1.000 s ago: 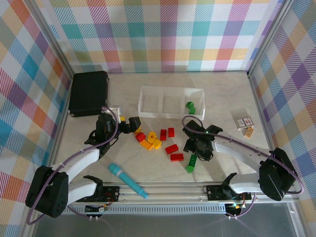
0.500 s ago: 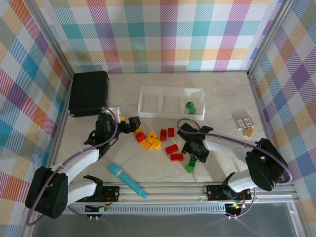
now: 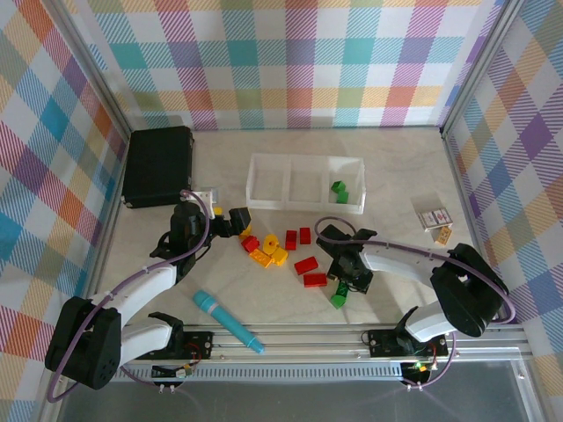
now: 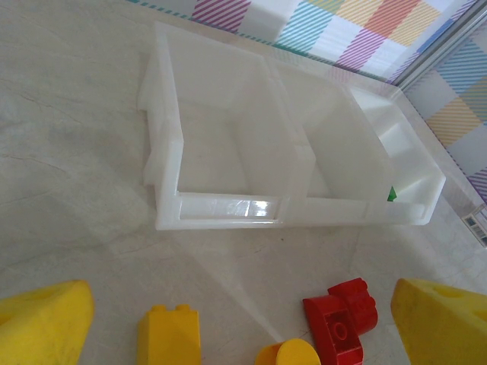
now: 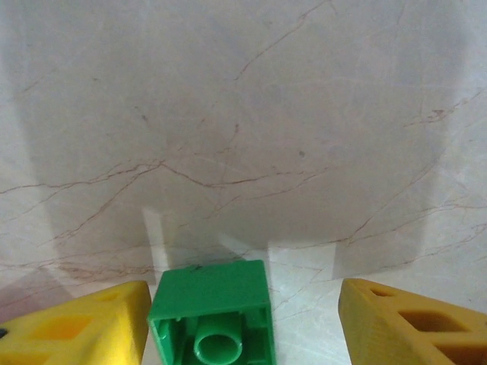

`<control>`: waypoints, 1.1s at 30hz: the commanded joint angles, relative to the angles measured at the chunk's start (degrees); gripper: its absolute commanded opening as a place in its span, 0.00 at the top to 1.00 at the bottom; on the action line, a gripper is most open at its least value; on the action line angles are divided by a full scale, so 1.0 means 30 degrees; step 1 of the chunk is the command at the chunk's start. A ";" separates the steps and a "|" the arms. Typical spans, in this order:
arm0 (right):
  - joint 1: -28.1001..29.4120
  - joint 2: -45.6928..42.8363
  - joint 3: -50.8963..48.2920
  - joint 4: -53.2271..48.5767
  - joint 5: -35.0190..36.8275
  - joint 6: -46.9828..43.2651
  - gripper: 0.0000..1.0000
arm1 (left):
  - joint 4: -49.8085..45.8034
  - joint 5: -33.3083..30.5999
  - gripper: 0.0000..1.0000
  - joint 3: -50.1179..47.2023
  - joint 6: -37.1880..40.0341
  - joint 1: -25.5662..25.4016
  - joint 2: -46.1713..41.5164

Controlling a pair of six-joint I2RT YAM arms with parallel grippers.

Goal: Sort the legos into containers by color
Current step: Pick up the lego from the bottom-center of the table, then place the lego in the container.

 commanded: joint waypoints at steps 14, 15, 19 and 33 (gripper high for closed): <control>0.0136 -0.0275 -0.0001 0.0415 0.1383 -0.1202 0.61 | 0.0524 -0.0079 0.00 0.0476 0.0277 -0.0220 0.0803; 0.0136 -0.0443 0.0142 0.0512 0.1487 -0.1532 0.61 | 0.0543 -0.0086 0.00 0.0491 0.0264 -0.0220 0.0842; 0.0081 -0.0969 0.0875 0.0688 0.2171 -0.2759 0.62 | 0.0705 -0.0101 0.00 0.0634 0.0134 -0.0210 0.1122; -0.4944 -0.0266 0.5689 0.4878 0.2340 -1.0458 0.67 | 0.0328 -0.0111 0.00 0.1073 -0.0213 -0.0220 0.1178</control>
